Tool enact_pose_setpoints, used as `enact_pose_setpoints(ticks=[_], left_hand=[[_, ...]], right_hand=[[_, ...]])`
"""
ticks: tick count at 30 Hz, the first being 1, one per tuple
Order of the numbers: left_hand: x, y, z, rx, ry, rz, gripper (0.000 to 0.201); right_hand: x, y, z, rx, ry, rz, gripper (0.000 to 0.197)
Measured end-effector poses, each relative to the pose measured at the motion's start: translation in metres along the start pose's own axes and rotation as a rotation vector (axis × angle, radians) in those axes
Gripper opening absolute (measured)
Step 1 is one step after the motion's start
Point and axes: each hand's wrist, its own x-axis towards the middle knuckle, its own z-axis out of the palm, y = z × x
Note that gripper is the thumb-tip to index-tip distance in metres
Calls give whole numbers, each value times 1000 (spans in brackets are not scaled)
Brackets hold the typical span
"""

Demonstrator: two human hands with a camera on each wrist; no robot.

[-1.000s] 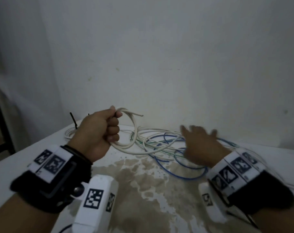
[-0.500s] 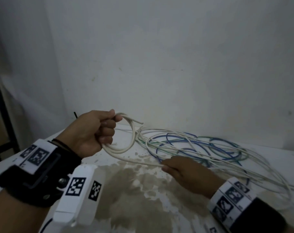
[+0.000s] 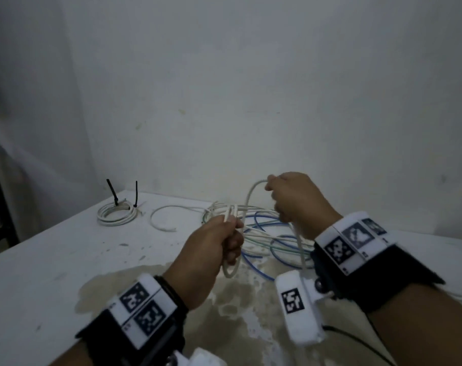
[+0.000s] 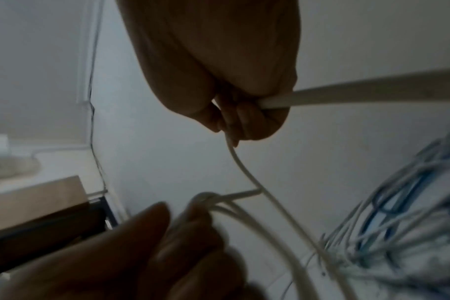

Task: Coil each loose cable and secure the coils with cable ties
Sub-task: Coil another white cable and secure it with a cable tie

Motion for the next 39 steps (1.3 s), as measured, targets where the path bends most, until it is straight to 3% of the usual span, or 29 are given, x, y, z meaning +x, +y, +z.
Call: enact_pose_setpoints(ticks=[2, 4, 6, 10, 13, 20, 30, 36, 39], left_hand=[[7, -6, 5, -107, 12, 15, 26], [12, -5, 7, -211, 15, 15, 32], [15, -2, 8, -287, 12, 1, 38], [18, -1, 10, -290, -46, 1, 55], [21, -3, 13, -248, -36, -4, 66], [24, 2, 11, -339, 86, 26, 32], [21, 13, 4, -581, -48, -50, 40], [23, 14, -6, -651, -79, -66, 30], [23, 14, -10, -665, -112, -94, 28]], right_hand=[[-14, -8, 9, 213, -110, 54, 14], [-26, -9, 16, 255, -114, -44, 21], [-40, -10, 19, 150, -68, -184, 26], [-62, -6, 26, 134, -114, -294, 24], [-71, 1, 34, -80, -45, -460, 23], [-84, 16, 40, -128, 17, -605, 32], [-105, 28, 50, -180, 0, -711, 28], [-109, 45, 50, -319, 67, -789, 27], [-108, 52, 50, -369, 88, -750, 29]])
